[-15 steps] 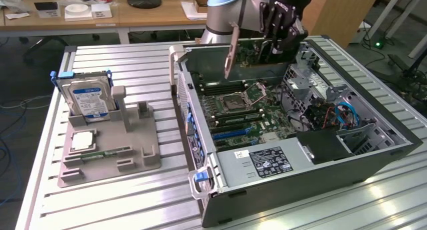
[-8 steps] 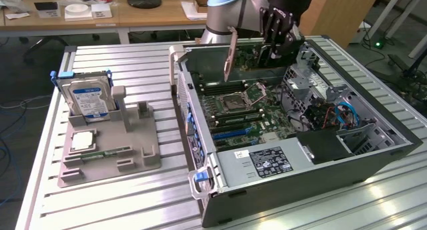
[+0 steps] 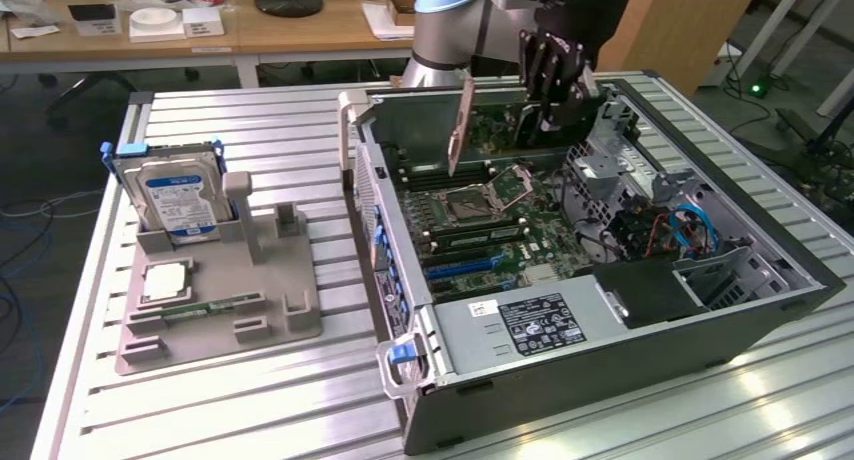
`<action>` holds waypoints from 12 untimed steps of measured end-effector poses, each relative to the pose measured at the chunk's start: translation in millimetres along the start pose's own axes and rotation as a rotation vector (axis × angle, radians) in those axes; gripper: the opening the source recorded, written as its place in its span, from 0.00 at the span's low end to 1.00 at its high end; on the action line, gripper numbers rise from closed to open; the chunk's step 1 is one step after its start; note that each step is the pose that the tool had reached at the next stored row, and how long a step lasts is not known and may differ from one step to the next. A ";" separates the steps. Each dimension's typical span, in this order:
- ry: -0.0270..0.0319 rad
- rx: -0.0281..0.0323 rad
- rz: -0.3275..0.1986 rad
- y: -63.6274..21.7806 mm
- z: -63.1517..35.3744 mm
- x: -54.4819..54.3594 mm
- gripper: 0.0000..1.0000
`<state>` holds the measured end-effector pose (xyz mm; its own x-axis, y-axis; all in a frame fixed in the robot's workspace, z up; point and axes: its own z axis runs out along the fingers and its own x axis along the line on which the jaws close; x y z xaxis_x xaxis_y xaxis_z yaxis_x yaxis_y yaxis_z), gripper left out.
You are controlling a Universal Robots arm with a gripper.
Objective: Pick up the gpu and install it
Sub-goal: 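Insert the gpu into the slot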
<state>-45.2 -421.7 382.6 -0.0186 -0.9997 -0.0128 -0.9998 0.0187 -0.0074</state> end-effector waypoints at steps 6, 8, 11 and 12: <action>-0.0015 0.0001 0.005 0.1 10.9 0.1 0.28; -0.0027 0.0000 0.006 0.2 14.0 0.2 0.28; -0.0179 -0.0002 0.017 0.7 15.9 0.2 0.28; -0.0254 -0.0003 0.019 0.7 16.2 0.4 0.28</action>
<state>-45.8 -421.9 366.3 -0.0372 -0.9986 -0.0384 -0.9993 0.0375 -0.0067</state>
